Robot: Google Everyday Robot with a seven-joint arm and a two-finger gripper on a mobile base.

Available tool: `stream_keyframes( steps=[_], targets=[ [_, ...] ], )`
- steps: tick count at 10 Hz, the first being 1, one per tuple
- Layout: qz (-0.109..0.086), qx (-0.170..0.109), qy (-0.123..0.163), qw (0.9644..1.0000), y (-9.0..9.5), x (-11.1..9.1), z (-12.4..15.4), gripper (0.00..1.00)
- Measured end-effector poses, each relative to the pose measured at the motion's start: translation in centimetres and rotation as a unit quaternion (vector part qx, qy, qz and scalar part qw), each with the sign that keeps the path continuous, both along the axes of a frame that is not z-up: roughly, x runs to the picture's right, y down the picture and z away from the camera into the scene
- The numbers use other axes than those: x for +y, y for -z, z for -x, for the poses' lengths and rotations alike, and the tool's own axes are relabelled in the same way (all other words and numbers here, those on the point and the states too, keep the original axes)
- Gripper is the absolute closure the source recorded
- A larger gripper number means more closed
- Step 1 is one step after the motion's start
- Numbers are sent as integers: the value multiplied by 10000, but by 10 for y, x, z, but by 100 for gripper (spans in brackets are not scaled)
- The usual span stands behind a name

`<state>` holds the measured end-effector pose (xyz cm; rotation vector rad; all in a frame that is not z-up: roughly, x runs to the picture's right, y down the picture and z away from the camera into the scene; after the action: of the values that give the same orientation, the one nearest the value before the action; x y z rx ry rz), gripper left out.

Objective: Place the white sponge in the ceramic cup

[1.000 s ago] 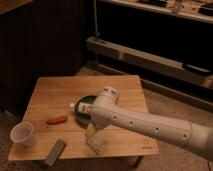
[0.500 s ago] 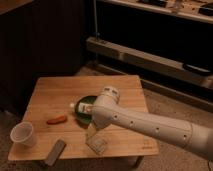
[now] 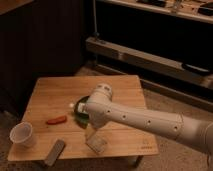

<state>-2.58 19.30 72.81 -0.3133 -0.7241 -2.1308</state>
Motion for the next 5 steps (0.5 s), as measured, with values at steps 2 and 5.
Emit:
stream_keyframes(
  steps=[2,5],
  targets=[
    [116,41,92,9999,-1,8,3,11],
    [267,54,310,9991,-2,24,19,11]
  ],
)
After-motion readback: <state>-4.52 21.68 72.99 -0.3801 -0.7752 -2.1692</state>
